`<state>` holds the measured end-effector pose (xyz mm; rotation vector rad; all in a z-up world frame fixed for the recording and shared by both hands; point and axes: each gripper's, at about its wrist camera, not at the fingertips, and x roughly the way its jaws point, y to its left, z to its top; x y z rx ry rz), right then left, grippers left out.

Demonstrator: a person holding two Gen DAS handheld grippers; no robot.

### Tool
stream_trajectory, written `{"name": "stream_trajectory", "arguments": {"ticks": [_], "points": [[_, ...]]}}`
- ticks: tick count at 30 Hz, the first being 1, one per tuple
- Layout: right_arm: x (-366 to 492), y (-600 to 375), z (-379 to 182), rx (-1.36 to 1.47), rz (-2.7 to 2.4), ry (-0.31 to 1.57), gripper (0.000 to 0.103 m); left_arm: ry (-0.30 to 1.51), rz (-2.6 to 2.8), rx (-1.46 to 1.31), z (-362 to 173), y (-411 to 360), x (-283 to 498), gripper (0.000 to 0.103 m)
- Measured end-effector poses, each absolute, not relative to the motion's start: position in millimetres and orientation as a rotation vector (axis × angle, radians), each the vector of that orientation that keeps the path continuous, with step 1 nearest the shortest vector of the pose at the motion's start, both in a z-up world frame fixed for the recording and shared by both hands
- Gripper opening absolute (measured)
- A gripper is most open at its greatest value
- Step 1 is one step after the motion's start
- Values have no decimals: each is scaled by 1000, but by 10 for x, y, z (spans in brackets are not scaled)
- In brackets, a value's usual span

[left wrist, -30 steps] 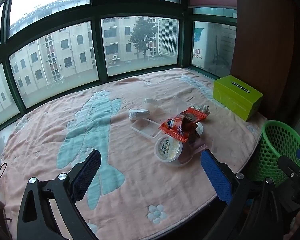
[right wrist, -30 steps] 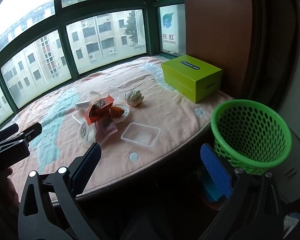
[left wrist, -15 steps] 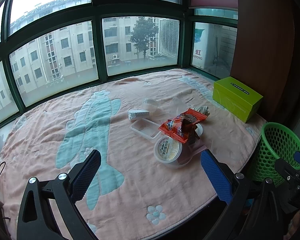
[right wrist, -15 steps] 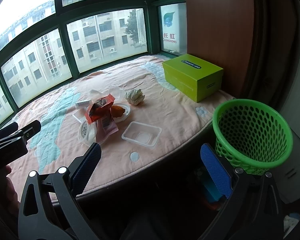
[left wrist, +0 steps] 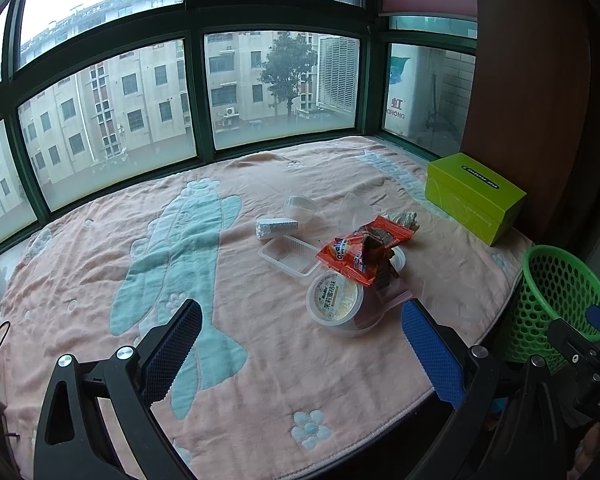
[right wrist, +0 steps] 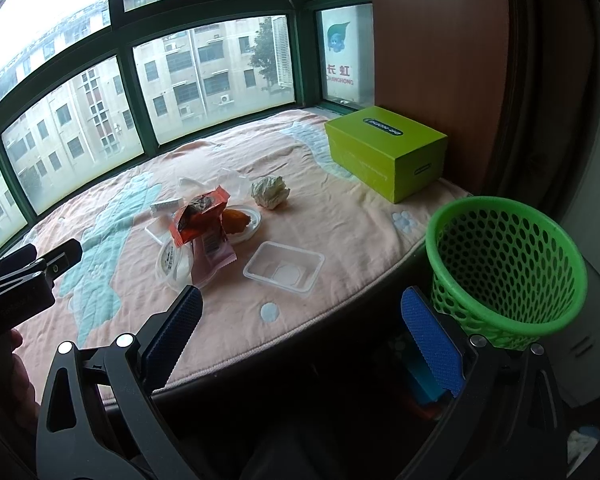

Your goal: Collect trash

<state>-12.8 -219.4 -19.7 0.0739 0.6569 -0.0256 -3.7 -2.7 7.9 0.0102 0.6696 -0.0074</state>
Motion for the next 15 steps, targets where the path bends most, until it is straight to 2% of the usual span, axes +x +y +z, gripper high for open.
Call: {"name": "stream_trajectory", "arguments": {"ticks": [15], "points": [[-92, -2195, -260, 75, -18, 669, 98, 681, -8, 3, 46, -14, -21, 97]]}}
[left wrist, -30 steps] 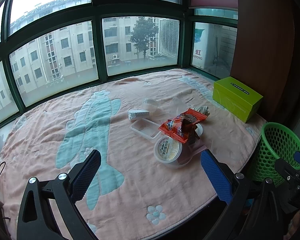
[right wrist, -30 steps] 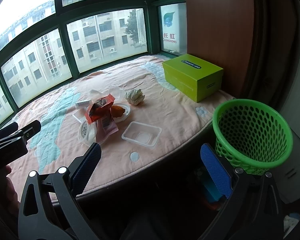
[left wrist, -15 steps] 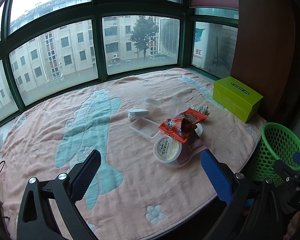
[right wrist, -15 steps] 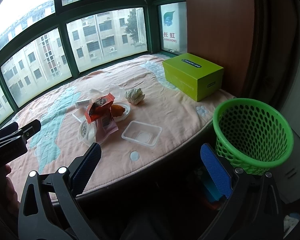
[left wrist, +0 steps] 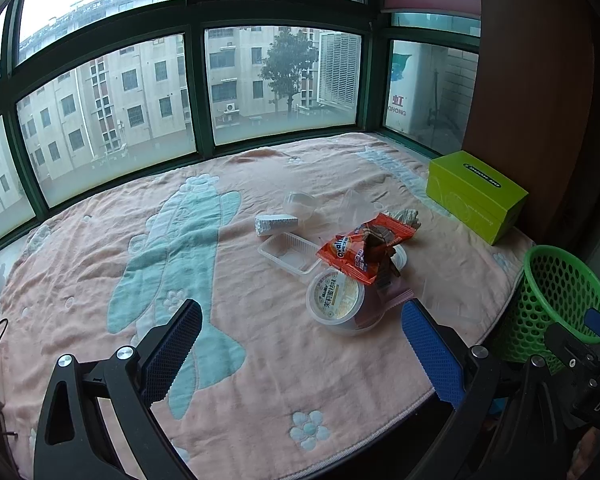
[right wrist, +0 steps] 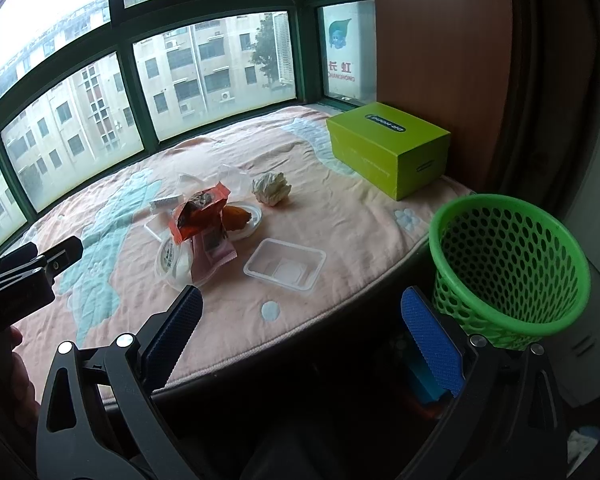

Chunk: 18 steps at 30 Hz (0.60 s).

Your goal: Collect trash

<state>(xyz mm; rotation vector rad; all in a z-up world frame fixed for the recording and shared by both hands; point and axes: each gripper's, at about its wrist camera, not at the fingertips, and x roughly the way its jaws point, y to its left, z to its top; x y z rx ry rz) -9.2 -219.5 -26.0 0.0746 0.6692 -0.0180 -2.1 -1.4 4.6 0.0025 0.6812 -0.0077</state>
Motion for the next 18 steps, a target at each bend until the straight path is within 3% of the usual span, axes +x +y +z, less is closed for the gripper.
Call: {"name": "stream_trajectory", "arguments": {"ticks": [18], "points": [[22, -2180, -305, 65, -6, 692, 98, 700, 1, -5, 20, 46, 108, 97]]}}
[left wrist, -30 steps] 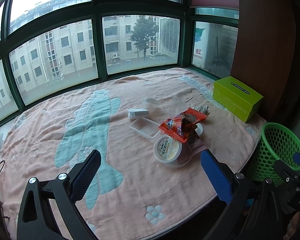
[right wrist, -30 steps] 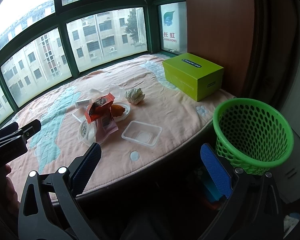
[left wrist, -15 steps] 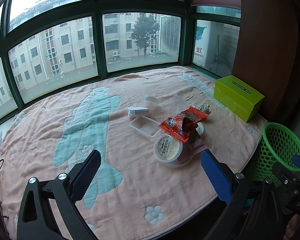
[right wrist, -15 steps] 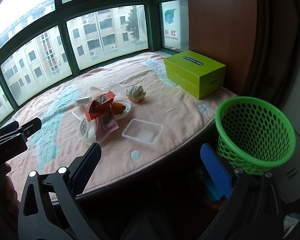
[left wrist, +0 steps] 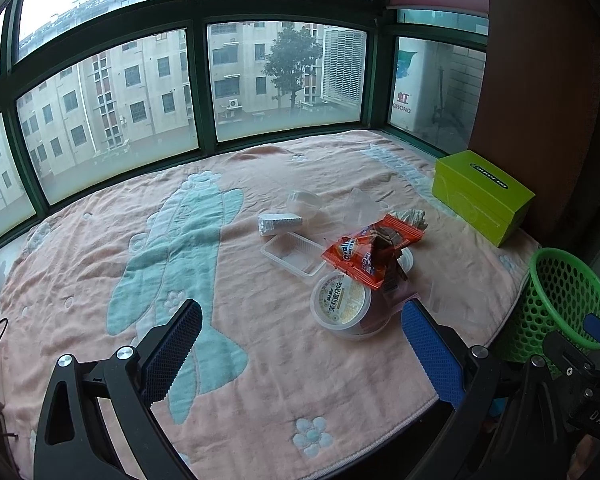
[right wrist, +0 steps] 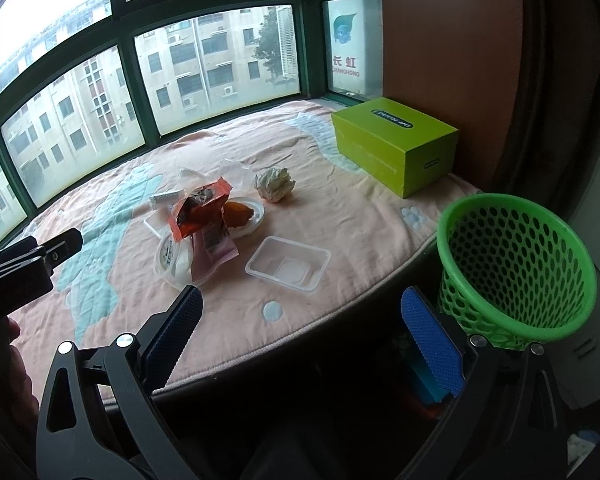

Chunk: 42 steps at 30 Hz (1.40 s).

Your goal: Collect trash

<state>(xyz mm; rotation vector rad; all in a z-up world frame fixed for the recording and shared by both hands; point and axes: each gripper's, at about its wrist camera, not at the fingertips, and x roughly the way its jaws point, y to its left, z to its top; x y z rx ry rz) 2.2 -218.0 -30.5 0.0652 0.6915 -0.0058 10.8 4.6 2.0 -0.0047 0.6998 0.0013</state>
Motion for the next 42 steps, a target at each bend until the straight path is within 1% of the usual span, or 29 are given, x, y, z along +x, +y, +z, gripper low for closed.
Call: {"name": "stream_trajectory", "arguments": {"ticks": [16, 25, 29, 37, 42], "points": [[318, -2215, -410, 48, 31, 735, 98, 712, 25, -3, 36, 214, 351, 97], [652, -2260, -670, 51, 176, 812, 94, 728, 20, 8, -22, 281, 522, 97], [847, -2272, -750, -5, 262, 837, 91, 741, 5, -8, -66, 321, 608, 97], [1189, -2267, -943, -208, 439, 888, 90, 770, -38, -10, -163, 320, 775, 97], [1366, -2281, -1046, -250, 540, 930, 89, 805, -115, -20, -233, 276, 923, 97]]}}
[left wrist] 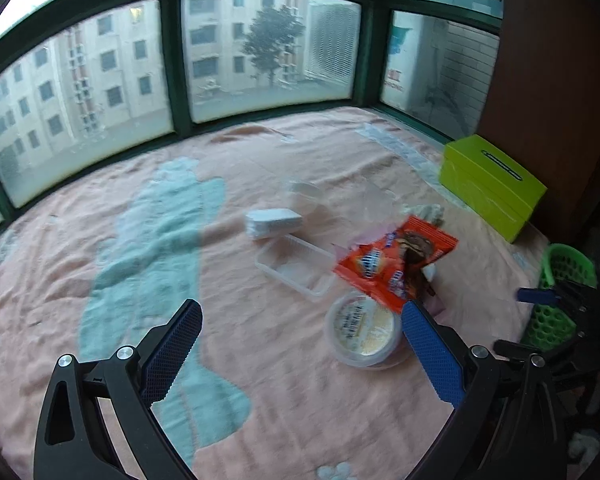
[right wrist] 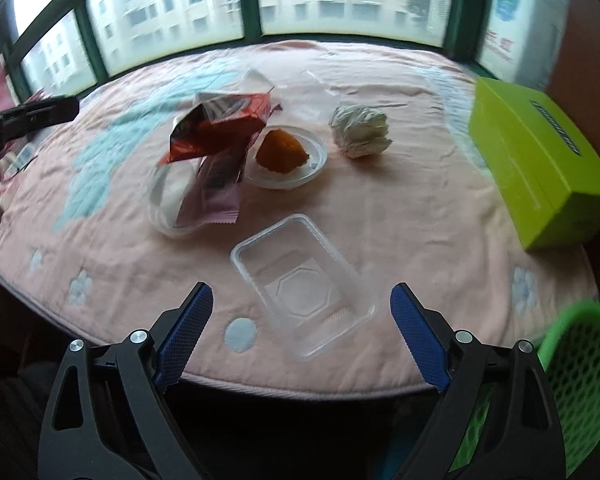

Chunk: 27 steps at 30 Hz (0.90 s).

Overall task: Collect trash
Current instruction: 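Grasp the orange snack wrapper with the left tool while the right tool grasps the clear tray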

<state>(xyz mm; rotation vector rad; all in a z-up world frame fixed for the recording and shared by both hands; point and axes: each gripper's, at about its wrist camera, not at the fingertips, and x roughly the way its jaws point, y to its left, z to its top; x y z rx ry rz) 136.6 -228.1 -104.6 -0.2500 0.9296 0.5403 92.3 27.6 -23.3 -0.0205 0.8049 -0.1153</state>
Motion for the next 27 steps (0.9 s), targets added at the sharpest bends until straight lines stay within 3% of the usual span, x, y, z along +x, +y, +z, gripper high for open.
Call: {"name": "stream_trajectory", "arguments": {"ticks": [10, 21, 24, 27], "points": [[1619, -2190, -1238, -297, 595, 982, 89, 852, -280, 44, -345, 58, 1277, 97], [1580, -2180, -1298, -269, 562, 1009, 62, 904, -471, 119, -528, -206, 1767, 96], [1552, -2234, -1277, -221, 540, 1012, 59, 893, -501, 162, -576, -354, 1813, 95], [1512, -2261, -1235, -191, 520, 1003, 59, 895, -534, 192, -618, -467, 1854, 84]]}}
